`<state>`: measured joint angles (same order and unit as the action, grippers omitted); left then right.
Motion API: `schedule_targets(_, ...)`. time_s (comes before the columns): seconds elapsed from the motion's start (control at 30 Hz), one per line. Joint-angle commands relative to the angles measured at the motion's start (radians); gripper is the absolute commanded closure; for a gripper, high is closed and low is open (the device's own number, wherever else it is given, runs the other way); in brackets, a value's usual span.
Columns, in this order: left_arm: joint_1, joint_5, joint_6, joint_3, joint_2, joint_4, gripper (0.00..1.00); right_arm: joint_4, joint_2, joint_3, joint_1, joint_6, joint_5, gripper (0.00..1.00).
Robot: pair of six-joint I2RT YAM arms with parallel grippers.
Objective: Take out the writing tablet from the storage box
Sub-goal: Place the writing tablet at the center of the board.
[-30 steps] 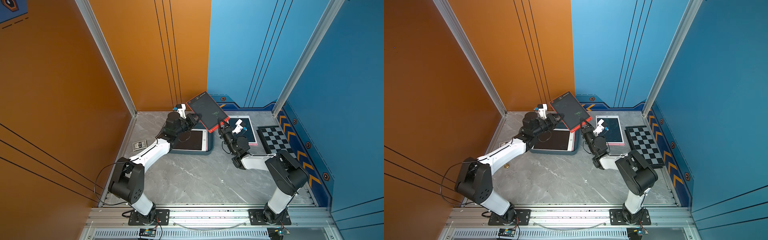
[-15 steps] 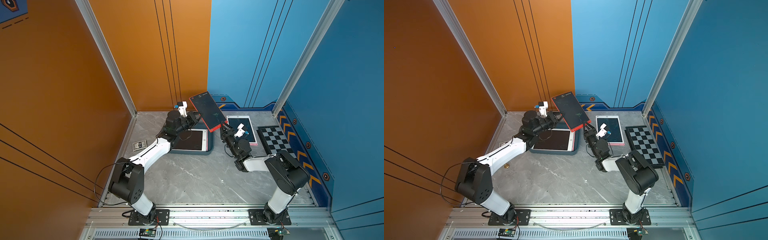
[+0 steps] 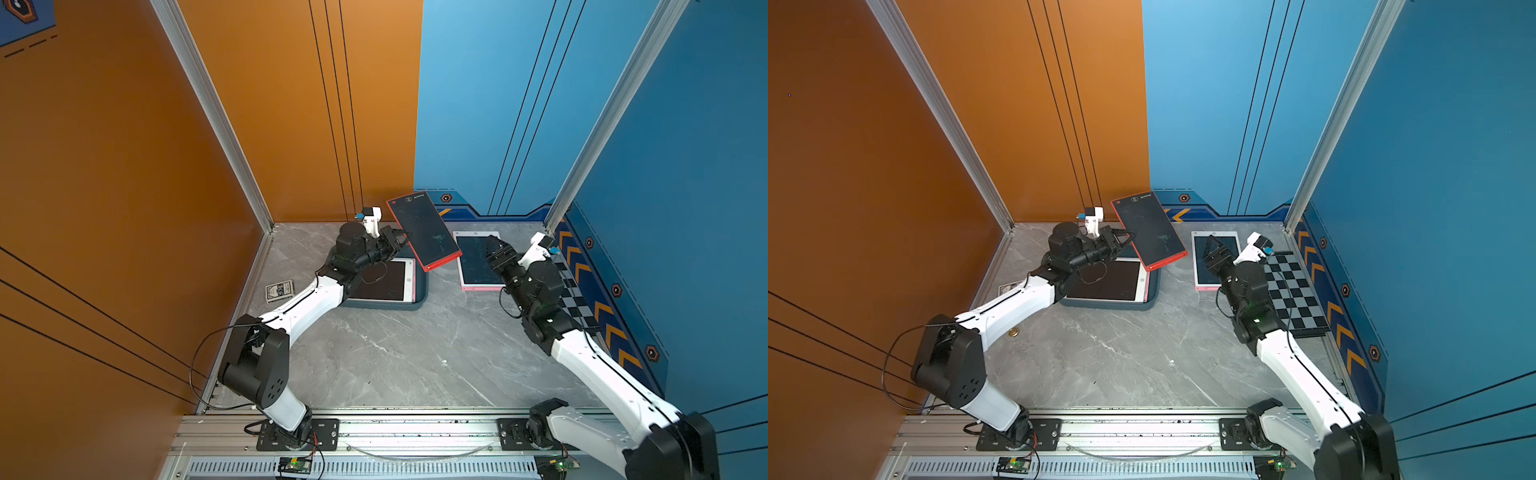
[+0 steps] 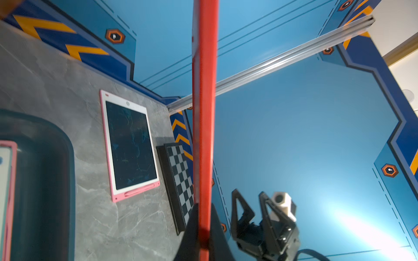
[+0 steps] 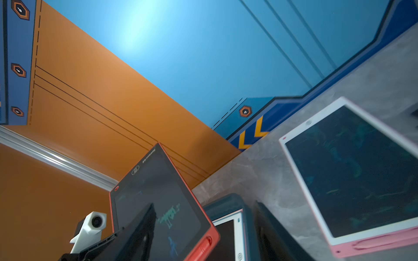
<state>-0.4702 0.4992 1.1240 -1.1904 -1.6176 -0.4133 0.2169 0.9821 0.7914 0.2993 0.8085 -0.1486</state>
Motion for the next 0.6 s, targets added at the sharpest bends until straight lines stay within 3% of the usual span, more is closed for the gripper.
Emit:
schedule_targets(0.0,-0.086,0.071,-0.077,-0.070,-0.051,0.121,1.00,-0.386,-0.082,0.033,-0.048,-0.218,-0.112,0.27)
schedule_targets(0.33,-0.344,0.023,-0.027,-0.152,-0.290,0.114,1.00,-0.616,-0.288,0.066,-0.088,-0.302,-0.100,0.24)
schedule_targets(0.57,-0.454,-0.042,0.119,-0.191,-0.482,-0.080,1.00,-0.718,-0.398,0.054,-0.095,-0.311,-0.100,0.22)
